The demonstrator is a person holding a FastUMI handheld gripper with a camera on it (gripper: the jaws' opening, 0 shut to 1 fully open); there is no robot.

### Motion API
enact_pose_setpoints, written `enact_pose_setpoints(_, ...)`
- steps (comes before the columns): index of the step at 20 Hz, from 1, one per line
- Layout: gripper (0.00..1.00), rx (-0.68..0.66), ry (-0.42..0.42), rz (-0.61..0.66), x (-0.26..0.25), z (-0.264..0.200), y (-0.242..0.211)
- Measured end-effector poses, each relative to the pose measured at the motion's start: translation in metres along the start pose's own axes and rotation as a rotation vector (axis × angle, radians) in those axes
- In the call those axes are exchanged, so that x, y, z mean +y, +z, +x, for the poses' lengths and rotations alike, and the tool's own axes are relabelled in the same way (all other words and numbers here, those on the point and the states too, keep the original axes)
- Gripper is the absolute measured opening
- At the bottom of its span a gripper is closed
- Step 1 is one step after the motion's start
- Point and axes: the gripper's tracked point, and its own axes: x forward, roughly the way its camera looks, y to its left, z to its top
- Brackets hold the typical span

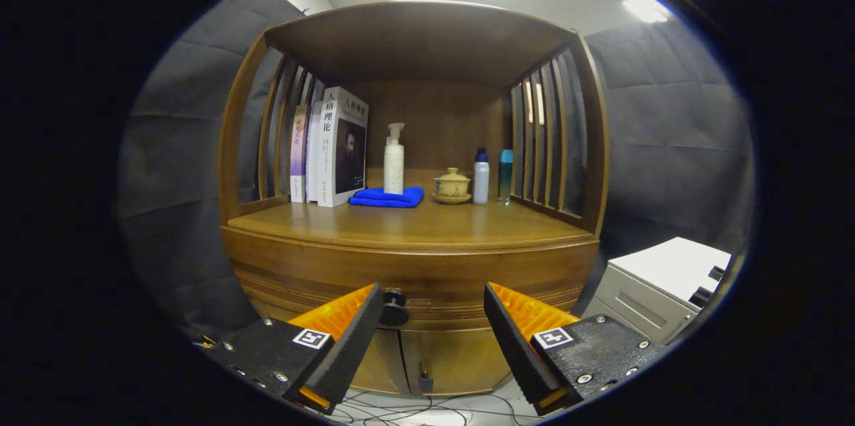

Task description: Pull open the drawer, take out the items inside it, and place them on the countertop above the cabinet.

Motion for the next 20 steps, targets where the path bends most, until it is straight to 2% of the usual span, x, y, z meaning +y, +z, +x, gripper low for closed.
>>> enact_pose_setpoints(5, 0.95, 0.041, 0.041, 0.024, 0.008, 0.018, -0.017)
enact_pose_setpoints(11, 0.95, 0.107, 0.027, 0.052, 0.007, 0.032, -0.036)
enact_pose_setpoints(15, 0.95, 0.144, 0.07, 0.043, 0.017, 0.043, -0.051)
enact_pose_setpoints(20, 0.76, 0.169, 0.092, 0.011, 0.028, 0.047, -0.062)
